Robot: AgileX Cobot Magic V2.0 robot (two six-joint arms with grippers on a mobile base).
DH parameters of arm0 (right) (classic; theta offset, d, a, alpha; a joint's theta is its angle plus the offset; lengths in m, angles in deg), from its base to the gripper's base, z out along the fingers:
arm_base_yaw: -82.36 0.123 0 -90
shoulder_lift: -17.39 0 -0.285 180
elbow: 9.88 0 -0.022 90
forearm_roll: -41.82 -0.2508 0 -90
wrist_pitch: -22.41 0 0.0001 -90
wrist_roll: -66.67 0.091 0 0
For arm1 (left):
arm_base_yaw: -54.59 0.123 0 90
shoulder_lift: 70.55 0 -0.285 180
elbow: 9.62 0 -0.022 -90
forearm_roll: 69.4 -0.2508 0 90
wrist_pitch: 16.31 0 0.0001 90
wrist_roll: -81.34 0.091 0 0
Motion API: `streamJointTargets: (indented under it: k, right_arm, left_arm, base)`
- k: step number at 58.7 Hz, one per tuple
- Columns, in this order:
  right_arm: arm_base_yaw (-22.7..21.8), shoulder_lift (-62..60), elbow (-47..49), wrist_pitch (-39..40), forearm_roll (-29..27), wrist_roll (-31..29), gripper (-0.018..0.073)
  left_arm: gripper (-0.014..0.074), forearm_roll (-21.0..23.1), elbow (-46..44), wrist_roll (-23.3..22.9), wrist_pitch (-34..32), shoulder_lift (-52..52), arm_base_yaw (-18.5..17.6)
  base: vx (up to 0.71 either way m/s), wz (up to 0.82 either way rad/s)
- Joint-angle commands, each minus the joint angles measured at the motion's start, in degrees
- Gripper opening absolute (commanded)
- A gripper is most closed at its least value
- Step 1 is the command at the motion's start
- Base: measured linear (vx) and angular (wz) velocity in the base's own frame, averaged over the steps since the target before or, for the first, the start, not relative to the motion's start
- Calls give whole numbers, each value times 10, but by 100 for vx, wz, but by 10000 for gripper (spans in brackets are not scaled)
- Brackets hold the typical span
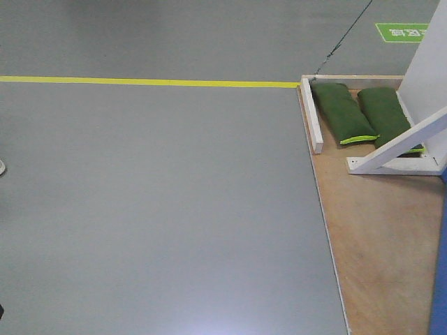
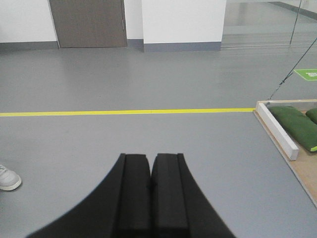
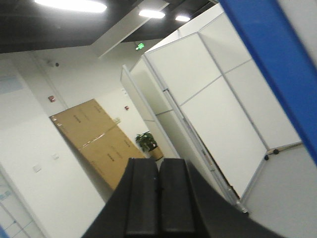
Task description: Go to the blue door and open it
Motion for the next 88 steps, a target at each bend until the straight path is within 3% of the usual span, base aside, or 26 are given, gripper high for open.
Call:
streamJointTargets:
  k: [1, 16, 25, 37, 73, 88]
  right_arm:
    - [32, -55, 23, 18, -28, -5, 12]
    - [130, -84, 23, 7, 42, -6, 12]
    - [207, -94, 22, -17, 115, -24, 12]
    - [309, -106, 22, -42, 163, -49, 12]
    - [615, -131, 22, -155, 160, -48, 12]
    - [699, -104, 21, -155, 146, -48, 12]
  left_arm:
    - [73, 3, -15, -1, -44, 6, -3]
    - [73, 3, -15, -1, -44, 6, -3]
    - [73, 3, -15, -1, -44, 6, -3]
    - [73, 3, -15, -1, -44, 6, -3]
    - [73, 3, -15, -1, -44, 6, -3]
    - [73, 3, -15, -1, -44, 6, -3]
  base:
    - [0, 0]
    - [0, 0]
    - [0, 0]
    - [0, 0]
    - [0, 0]
    - [0, 0]
